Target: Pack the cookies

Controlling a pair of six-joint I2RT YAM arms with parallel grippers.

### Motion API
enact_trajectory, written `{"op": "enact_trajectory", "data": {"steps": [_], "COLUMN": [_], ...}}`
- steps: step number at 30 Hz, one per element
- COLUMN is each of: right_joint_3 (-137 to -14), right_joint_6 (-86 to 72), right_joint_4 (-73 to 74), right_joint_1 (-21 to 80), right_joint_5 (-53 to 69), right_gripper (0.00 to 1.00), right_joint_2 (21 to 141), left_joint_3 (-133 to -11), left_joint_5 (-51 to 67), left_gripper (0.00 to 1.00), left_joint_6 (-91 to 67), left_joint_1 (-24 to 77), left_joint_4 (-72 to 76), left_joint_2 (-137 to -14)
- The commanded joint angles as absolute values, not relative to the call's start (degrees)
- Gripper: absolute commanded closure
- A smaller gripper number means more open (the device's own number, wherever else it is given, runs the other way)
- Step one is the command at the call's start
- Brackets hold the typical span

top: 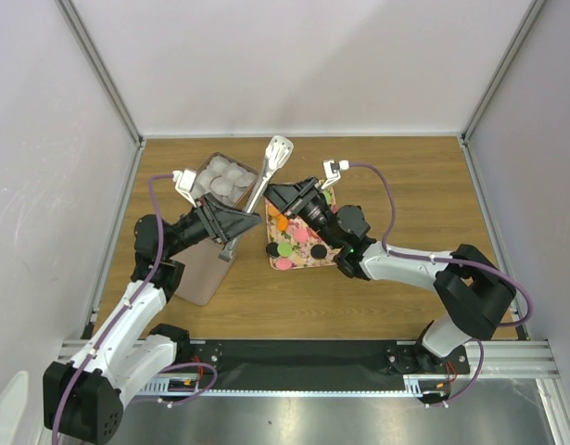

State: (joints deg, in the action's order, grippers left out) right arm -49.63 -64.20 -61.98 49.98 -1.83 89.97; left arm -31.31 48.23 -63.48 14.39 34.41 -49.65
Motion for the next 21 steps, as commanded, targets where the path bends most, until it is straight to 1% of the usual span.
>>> {"op": "enact_trajectory", "data": {"steps": [1,7,14,17,18,21], "right_joint_3": [-48.87,-45.62,-37.81,-36.65,-36.91,-37.44], "right_joint_6": [-62.31,-61.96,-60.56,-57.5,-56.61,-52.4], "right_joint_4": [-64.6,-61.01,-52.48,-46.25,-40.23,-29.84], "right_joint_1": [49.4,48.17,44.48,43.42,43.24,42.37], "right_joint_5": [-3.78,-4.04,-3.6,-3.95,-4.22,-6.24], "right_gripper": [0.64,0.61,0.58,0.57,0.56,0.55], "right_joint_2": [87.19,83.42,73.84,68.04,64.63,58.39], "left_joint_3": [-34.01,-35.07,-36.03,-36.38,-36.82,-37.53], "left_joint_5": [47.9,48.16,47.99,48.16,48.08,47.55], "left_gripper": [0.35,0.35,0.35,0.35,0.35,0.35], "left_joint_6": [-61.35,-58.72,-56.25,-55.46,-54.85,-52.13], "left_joint_1": [14.68,14.68,14.68,14.68,14.68,14.68], "left_joint_4": [35.6,32.17,28.04,26.38,25.41,22.24], "left_joint_2": [-48.25,-47.82,-46.93,-46.58,-46.41,-45.62]}}
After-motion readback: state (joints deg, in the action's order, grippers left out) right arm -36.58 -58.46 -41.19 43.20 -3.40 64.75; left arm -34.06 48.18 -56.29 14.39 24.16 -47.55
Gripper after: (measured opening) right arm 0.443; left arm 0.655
